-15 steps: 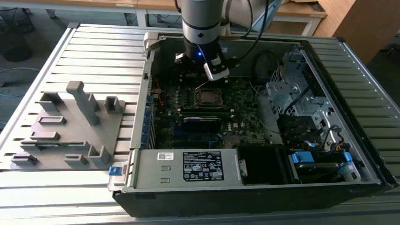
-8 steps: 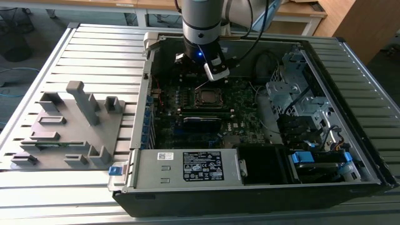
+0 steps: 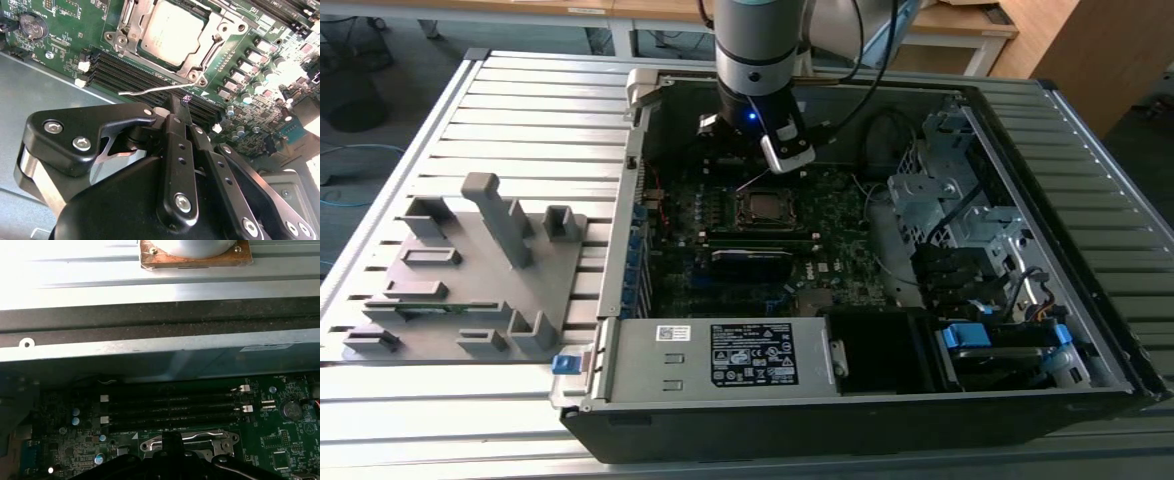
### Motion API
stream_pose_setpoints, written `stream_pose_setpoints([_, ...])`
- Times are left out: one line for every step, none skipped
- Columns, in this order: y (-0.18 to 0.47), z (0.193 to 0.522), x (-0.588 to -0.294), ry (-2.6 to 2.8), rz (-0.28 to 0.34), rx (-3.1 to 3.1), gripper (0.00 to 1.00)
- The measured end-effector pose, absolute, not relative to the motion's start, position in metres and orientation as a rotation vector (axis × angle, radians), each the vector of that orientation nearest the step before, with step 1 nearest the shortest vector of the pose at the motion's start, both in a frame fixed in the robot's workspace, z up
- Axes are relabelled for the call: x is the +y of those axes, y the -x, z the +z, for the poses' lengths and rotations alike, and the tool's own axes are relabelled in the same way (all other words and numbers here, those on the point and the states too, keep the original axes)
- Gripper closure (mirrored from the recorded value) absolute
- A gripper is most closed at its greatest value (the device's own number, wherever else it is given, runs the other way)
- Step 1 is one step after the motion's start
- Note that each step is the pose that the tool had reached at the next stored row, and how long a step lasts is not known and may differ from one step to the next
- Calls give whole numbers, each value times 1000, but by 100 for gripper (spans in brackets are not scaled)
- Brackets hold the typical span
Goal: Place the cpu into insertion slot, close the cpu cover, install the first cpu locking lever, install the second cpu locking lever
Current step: 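Install the first cpu locking lever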
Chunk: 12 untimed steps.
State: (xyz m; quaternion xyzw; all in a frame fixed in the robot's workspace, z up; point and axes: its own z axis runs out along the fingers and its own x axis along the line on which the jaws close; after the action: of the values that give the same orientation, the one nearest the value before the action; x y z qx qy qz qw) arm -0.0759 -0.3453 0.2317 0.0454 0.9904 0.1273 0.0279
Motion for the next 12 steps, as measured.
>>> stream_pose_setpoints([76,231,-345,-142,393,3057,90])
stream_pose_setpoints([76,231,-345,-148,392,3057,90])
stream_pose_setpoints([76,231,-345,-159,392,3055,90])
stream_pose_setpoints([75,230,-345,-172,392,3053,90])
stream_pose_setpoints([75,230,-345,-189,391,3051,90])
stream_pose_setpoints([75,230,-345,-204,390,3049,90])
stream_pose_setpoints([75,229,-345,-219,390,3047,90])
stream_pose_setpoints([75,229,-345,-232,389,3045,90])
stream_pose_setpoints([74,229,-345,-240,389,3043,90])
stream_pose_setpoints([74,229,-345,-243,389,3043,90])
stream_pose_setpoints([72,228,-345,-245,389,3043,90])
stream_pose_setpoints([71,228,-345,-248,388,3042,90])
